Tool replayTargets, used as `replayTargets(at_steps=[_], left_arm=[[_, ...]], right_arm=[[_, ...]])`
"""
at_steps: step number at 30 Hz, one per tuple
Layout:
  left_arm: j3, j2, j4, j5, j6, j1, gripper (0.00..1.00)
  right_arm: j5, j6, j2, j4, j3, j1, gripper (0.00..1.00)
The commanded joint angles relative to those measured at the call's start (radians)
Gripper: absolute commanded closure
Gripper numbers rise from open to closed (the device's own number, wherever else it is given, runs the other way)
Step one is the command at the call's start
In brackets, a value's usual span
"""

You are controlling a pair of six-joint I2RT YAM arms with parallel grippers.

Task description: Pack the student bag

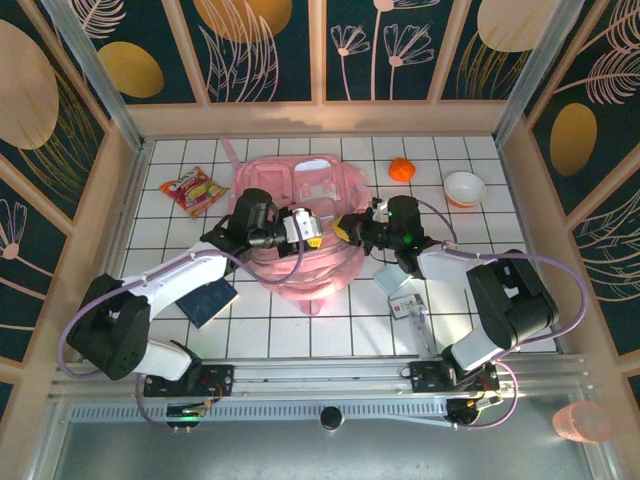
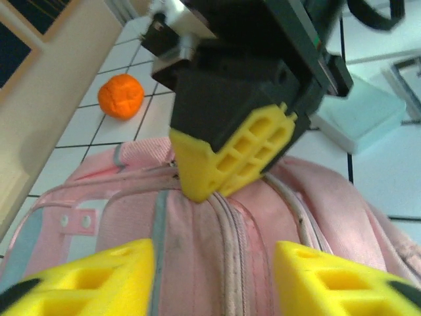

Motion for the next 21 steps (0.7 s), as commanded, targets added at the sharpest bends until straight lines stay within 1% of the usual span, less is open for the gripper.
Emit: replayTargets(at_steps=[1, 3, 7, 9, 13, 17, 20, 21], left_arm=[[-0.005, -0.027, 0.048, 0.035, -0.111, -0.002, 0.34], [0.025, -0.023, -0.004, 0.045, -0.173, -0.002, 0.3], [0.103, 0.012, -0.131, 0.001, -0.349, -0.002, 0.3], [0.147, 0.027, -0.184, 0.019, -0.388, -0.002, 0.3], [0.148, 0.038, -0.178, 0.052, -0.503, -0.002, 0.31], [0.15, 0.049, -0.18, 0.023, -0.566, -0.002, 0.36], [0.157, 0.06, -0.184, -0.016, -0.61, -0.002, 0.47], [0.157, 0.063, -0.188, -0.022, -0.612, -0.002, 0.48]], right_arm=[[0.033, -0.036, -0.067, 0.026, 0.033, 0.016, 1.0], [0.04, -0.049, -0.079, 0.019, 0.033, 0.017, 1.0], [0.047, -0.076, -0.1, 0.016, 0.031, 0.019, 1.0], [0.055, -0.079, -0.109, 0.015, 0.028, 0.019, 1.0], [0.065, -0.087, -0.116, 0.009, 0.027, 0.022, 1.0], [0.07, -0.087, -0.116, 0.01, 0.031, 0.028, 1.0], [0.075, -0.088, -0.116, 0.009, 0.032, 0.032, 1.0], [0.076, -0.088, -0.115, 0.008, 0.033, 0.034, 1.0]])
